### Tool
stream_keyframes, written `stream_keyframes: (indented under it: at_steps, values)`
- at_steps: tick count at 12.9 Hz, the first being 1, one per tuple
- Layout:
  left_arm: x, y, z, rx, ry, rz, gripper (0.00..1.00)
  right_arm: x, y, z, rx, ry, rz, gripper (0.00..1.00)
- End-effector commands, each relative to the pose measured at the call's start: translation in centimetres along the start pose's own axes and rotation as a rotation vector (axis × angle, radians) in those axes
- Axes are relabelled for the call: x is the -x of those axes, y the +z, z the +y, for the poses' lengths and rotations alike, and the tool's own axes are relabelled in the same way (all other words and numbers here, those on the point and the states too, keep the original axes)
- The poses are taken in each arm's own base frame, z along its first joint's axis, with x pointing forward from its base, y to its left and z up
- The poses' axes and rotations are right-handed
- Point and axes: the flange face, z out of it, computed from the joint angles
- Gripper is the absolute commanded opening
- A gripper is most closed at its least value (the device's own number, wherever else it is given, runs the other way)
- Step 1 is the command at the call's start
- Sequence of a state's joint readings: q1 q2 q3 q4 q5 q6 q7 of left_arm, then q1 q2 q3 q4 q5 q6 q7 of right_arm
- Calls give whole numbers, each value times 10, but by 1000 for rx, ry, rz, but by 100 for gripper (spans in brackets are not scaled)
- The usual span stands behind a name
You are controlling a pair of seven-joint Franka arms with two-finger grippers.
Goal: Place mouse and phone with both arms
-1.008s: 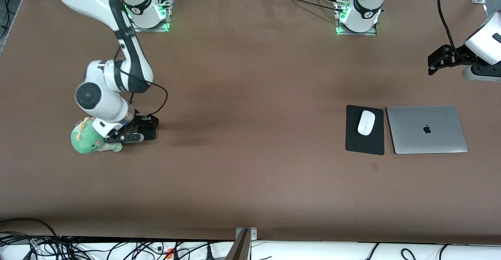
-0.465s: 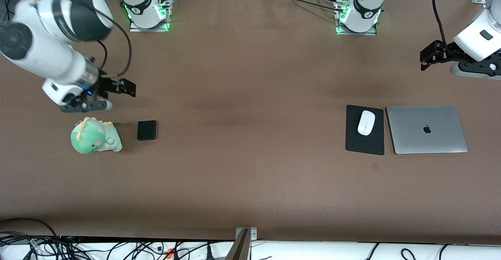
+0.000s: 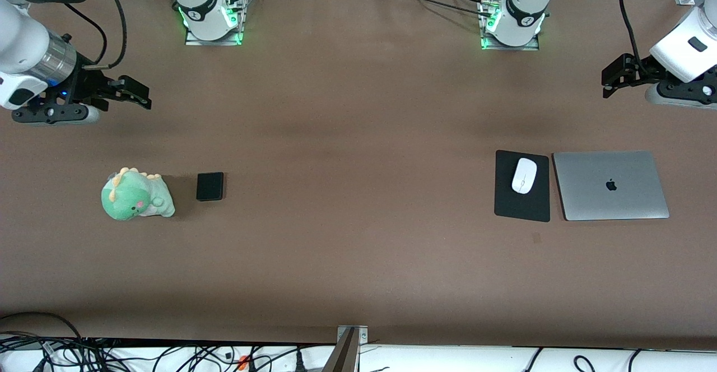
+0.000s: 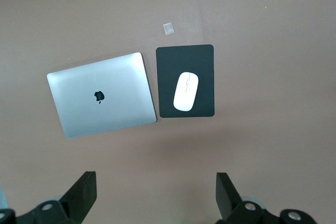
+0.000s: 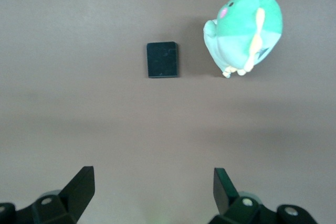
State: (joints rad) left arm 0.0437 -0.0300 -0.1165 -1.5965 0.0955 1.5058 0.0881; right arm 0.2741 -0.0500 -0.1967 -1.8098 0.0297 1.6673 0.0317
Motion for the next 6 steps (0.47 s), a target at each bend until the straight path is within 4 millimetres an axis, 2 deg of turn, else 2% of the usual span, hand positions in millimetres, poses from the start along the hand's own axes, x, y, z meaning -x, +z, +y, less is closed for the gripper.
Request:
stream_keyframes:
  at_steps: [1,6]
  values:
    - [5,-6,-4,22,4,-1,100,0,-11,3,34,-31,-16,100]
    - [3,-15,-3,19,5,19,100,-5,-29,10,39,-55,19,100]
